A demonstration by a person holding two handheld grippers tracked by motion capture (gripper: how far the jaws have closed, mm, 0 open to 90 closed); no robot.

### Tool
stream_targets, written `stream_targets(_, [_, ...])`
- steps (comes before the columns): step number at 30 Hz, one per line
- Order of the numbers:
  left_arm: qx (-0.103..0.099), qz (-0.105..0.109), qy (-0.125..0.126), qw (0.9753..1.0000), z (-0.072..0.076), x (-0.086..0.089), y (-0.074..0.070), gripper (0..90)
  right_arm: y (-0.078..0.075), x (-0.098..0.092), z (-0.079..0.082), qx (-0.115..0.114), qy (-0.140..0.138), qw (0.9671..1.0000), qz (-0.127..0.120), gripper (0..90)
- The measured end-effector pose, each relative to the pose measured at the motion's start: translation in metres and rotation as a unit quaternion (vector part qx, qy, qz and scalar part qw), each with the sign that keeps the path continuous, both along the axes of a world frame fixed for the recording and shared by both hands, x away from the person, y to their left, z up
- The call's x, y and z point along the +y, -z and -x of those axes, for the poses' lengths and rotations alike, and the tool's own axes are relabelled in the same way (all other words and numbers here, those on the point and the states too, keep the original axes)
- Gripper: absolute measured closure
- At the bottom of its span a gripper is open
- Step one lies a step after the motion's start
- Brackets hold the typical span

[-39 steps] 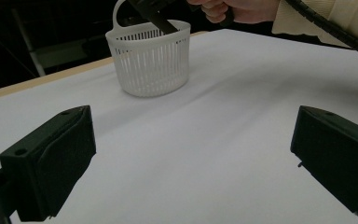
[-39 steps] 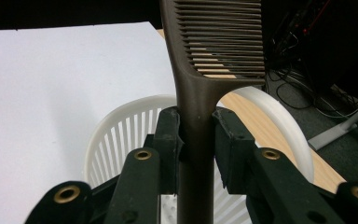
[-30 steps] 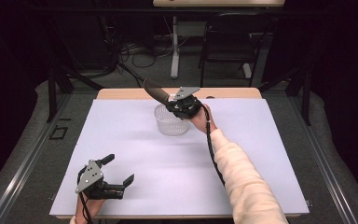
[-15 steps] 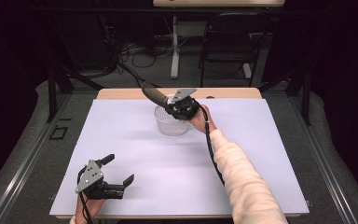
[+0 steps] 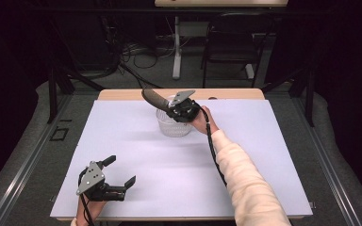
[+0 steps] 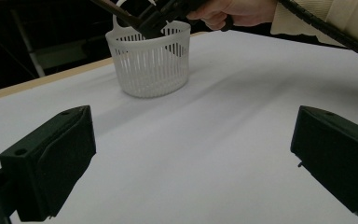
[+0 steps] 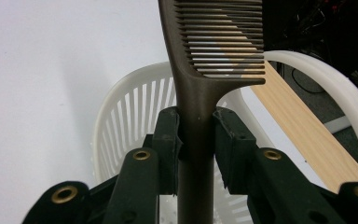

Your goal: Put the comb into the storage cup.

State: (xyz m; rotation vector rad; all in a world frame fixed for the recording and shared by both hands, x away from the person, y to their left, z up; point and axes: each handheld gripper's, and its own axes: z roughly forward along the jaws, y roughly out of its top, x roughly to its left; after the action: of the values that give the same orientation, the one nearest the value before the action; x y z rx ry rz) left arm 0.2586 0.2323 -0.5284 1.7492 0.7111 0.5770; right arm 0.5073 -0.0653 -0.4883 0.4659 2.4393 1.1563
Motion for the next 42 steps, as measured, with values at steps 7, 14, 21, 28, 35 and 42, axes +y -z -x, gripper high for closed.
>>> stream_targets(7, [0.0, 0.0, 0.001, 1.0, 0.0, 0.0, 0.0, 0.0, -0.002, -0.002, 0.0, 0.008, 0.005, 1.0, 0.003, 61.6])
stream_targets(14, [0.002, 0.0, 0.001, 1.0, 0.0, 0.0, 0.0, 0.0, -0.01, -0.007, 0.002, 0.013, 0.01, 0.9999, -0.002, 52.4])
stream_targets(21, [0.0, -0.001, 0.001, 1.0, 0.0, -0.001, 0.0, 0.0, -0.024, -0.013, 0.008, 0.032, 0.025, 0.9991, -0.007, 37.4])
stream_targets(28, [-0.002, 0.0, 0.0, 1.0, 0.0, -0.001, 0.0, 0.0, -0.033, -0.02, 0.014, 0.051, 0.034, 0.9981, 0.001, 25.8])
stream_targets(35, [0.0, -0.001, 0.0, 1.0, 0.0, -0.001, 0.0, 0.0, -0.04, -0.026, 0.022, 0.069, 0.035, 0.9969, 0.013, 14.4])
stream_targets(42, [0.0, -0.001, -0.001, 1.0, 0.0, -0.001, 0.0, 0.0, -0.045, -0.034, 0.034, 0.081, 0.033, 0.9959, 0.025, 5.7])
